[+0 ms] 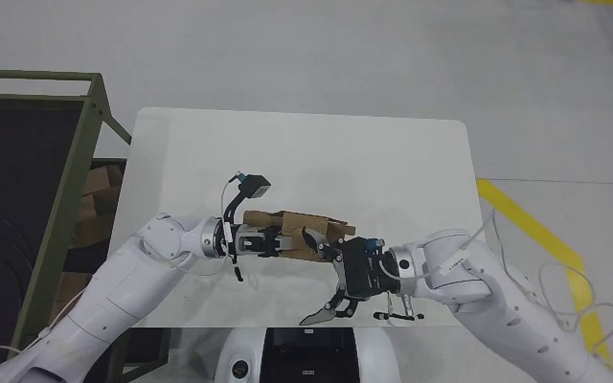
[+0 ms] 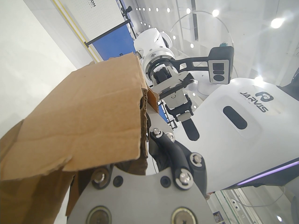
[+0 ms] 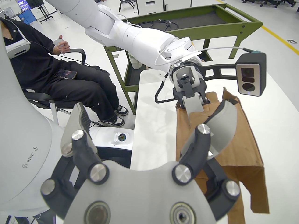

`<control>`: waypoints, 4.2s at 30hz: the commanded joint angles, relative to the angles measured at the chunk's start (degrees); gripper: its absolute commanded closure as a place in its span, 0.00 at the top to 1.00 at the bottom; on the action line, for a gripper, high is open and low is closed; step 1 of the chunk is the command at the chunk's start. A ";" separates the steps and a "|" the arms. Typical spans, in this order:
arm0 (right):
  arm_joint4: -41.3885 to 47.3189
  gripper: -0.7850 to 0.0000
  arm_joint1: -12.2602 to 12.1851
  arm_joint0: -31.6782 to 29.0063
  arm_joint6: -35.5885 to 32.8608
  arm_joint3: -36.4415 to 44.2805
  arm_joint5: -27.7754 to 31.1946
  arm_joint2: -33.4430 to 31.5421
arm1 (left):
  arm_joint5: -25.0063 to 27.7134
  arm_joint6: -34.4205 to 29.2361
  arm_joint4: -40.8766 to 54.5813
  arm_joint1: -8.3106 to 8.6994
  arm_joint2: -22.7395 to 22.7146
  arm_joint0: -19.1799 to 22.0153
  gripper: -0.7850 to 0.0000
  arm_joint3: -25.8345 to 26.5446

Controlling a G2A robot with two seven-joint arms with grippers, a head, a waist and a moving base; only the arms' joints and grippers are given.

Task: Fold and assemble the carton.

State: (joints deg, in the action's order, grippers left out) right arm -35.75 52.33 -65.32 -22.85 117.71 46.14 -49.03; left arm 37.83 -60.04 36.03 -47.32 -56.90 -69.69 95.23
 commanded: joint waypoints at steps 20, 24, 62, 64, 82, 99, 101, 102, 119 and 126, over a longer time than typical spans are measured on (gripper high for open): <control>-4.39 1.00 -0.67 -4.82 4.93 2.13 3.74 -6.64 | 0.12 -3.61 4.08 -0.97 -1.58 -1.19 0.00 0.26; -8.90 1.00 -1.58 -9.88 10.11 3.85 6.89 -12.12 | -0.40 -6.81 8.52 -1.12 -1.99 -0.96 0.00 -0.52; -29.62 0.87 -2.16 -26.20 17.02 11.98 -6.29 -23.29 | -8.76 -15.19 15.34 -4.09 -5.47 -1.02 0.00 -0.78; -30.15 0.82 -2.08 -26.32 17.41 11.87 -6.63 -23.16 | -8.88 -15.31 15.25 -4.24 -5.66 -1.11 0.00 -0.80; -33.67 0.58 -1.50 -26.39 17.33 12.89 -10.02 -23.19 | -10.28 -16.70 14.19 -5.38 -7.44 -2.18 0.00 -0.22; -36.20 0.25 -1.14 -26.50 17.12 13.01 -9.94 -23.31 | -11.39 -17.81 13.12 -6.24 -8.52 -2.62 0.00 -0.03; -36.46 0.24 -1.10 -26.51 17.16 12.96 -9.80 -23.22 | -11.43 -17.85 12.99 -6.33 -8.64 -2.66 0.00 -0.05; -36.66 0.24 -1.07 -26.46 17.24 13.01 -9.79 -23.22 | -11.46 -17.89 12.96 -6.37 -8.70 -2.68 0.00 -0.04; -37.34 0.36 -1.20 -30.17 23.89 13.26 -7.88 -27.46 | -12.06 -18.48 12.60 -7.02 -9.90 -3.23 0.00 -0.04; -40.50 0.39 -1.48 -33.68 25.10 14.42 -6.83 -29.79 | -12.31 -18.73 12.36 -7.29 -10.16 -3.32 0.00 0.01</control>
State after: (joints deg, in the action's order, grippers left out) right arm -75.91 50.87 -98.64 2.49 131.96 39.33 -78.73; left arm 25.53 -78.77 48.42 -54.57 -67.05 -73.03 95.26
